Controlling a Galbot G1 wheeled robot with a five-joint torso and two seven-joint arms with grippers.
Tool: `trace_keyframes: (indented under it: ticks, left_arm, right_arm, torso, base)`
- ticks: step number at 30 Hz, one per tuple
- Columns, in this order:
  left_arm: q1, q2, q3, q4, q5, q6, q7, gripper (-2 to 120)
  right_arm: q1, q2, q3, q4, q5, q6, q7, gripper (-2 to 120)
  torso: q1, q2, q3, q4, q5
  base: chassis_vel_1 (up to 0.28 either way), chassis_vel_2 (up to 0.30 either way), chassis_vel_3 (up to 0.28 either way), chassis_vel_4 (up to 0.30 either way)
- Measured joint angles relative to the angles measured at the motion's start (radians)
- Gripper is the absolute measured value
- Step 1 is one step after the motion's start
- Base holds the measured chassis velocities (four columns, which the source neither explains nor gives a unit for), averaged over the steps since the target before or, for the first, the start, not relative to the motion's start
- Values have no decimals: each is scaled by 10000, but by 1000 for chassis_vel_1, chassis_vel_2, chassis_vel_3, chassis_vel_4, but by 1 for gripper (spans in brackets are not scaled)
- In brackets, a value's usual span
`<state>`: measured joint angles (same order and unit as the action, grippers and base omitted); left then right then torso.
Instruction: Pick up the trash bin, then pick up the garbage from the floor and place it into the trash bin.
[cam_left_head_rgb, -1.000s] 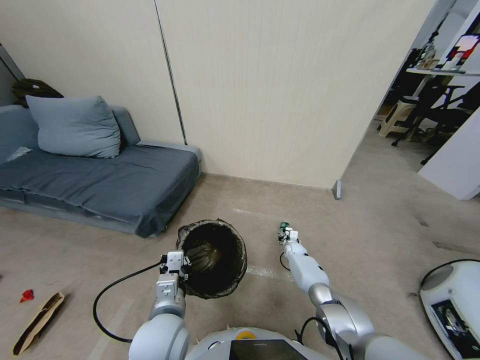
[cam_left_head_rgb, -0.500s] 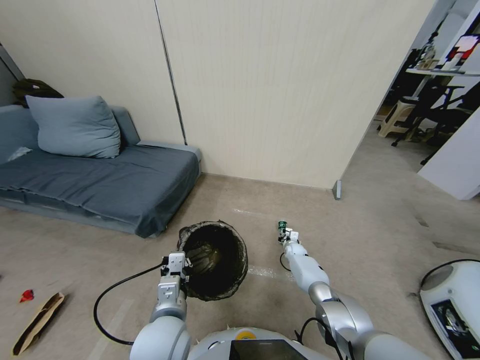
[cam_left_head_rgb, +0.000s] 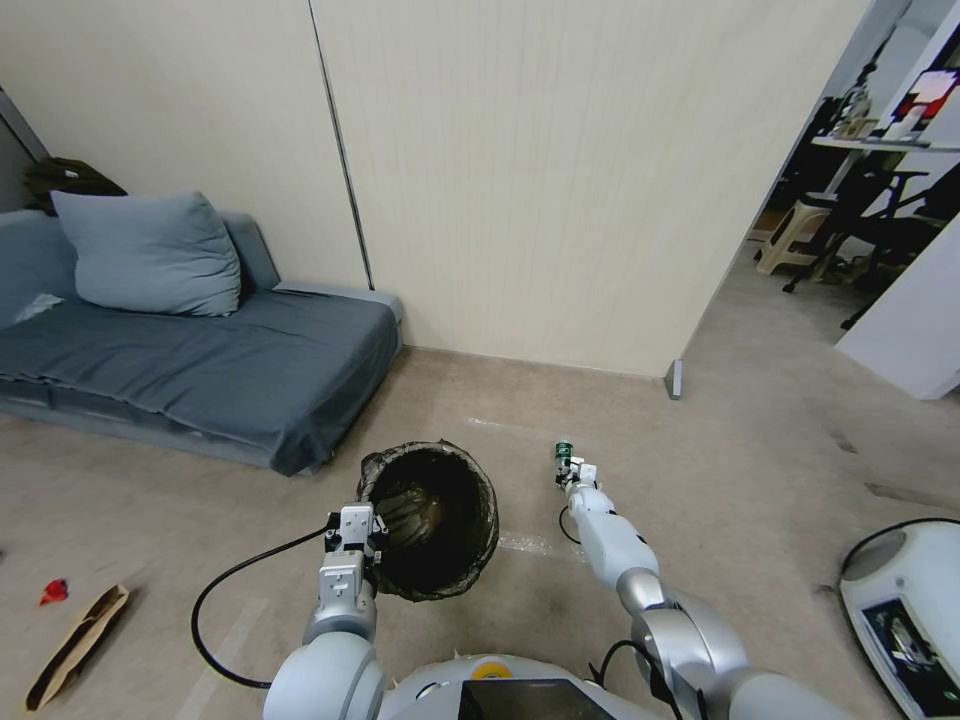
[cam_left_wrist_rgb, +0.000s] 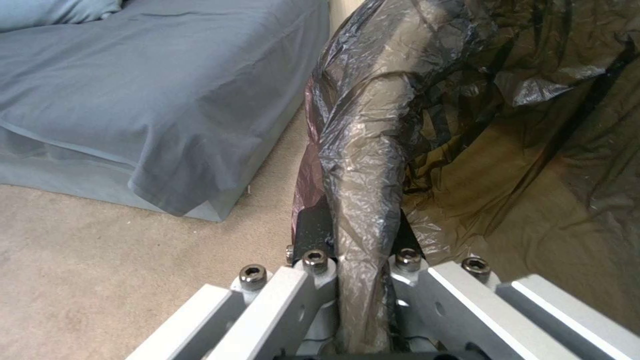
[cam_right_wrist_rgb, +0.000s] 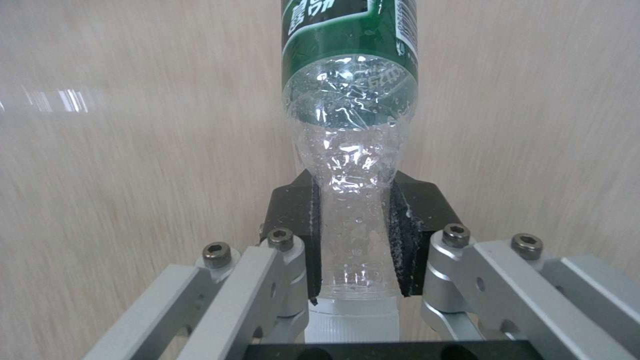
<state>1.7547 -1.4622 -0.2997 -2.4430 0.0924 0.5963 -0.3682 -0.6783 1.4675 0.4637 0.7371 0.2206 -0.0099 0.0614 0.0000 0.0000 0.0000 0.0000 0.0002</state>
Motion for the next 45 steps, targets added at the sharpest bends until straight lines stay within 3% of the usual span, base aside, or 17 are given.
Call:
trace_keyframes:
  ticks: [6,10,15,16,20,24,35,45]
  left_arm:
    - [-61,-4,2,98,-151,-5,22,1]
    - [-78,-5,3,132,-191,-5,28,1]
    - [-125,-13,39,224,-285,-3,43,1]
    - [-125,-13,39,224,-285,-3,43,1]
    - [-157,-13,83,296,-328,8,48,1]
    - [-228,-20,201,373,-319,10,49,1]
    - [-316,-22,318,459,-279,10,50,1]
    - [-325,-45,311,377,-269,5,60,1]
  right_arm:
    - [-1132,-145,-87,2812,-384,905,-107,19]
    - [-1515,-185,-124,3678,-498,1246,-362,19]
    - [-2967,-438,-404,7081,-512,1729,-1589,19]
    - [-2967,-438,-404,7081,-512,1729,-1589,19]
    - [-4440,-871,-895,10050,-485,2143,-2580,19]
    - [-5460,-1230,-1565,11419,-541,2189,-2687,19]
    - [-7171,-1767,-3444,12195,-1291,2410,-2630,19]
    - [-7920,-1894,-3792,11694,-1888,2882,-2727,19]
  torso:
    - [0,0,0,-1,-2]
    - [0,0,0,-3,0]
    - [0,0,-1,1,-4]
    - [0,0,-1,1,-4]
    - [-1,1,-1,1,-3]
    - [0,1,-1,-1,-3]
    - [-1,1,-1,1,-2]
    - [-1,1,-1,0,-2]
  base:
    - [0,0,0,0]
    - [0,0,0,0]
    - [0,0,0,0]
    - [0,0,0,0]
    - [0,0,0,0]
    - [0,0,0,0]
    - [0,0,0,0]
    - [0,0,0,0]
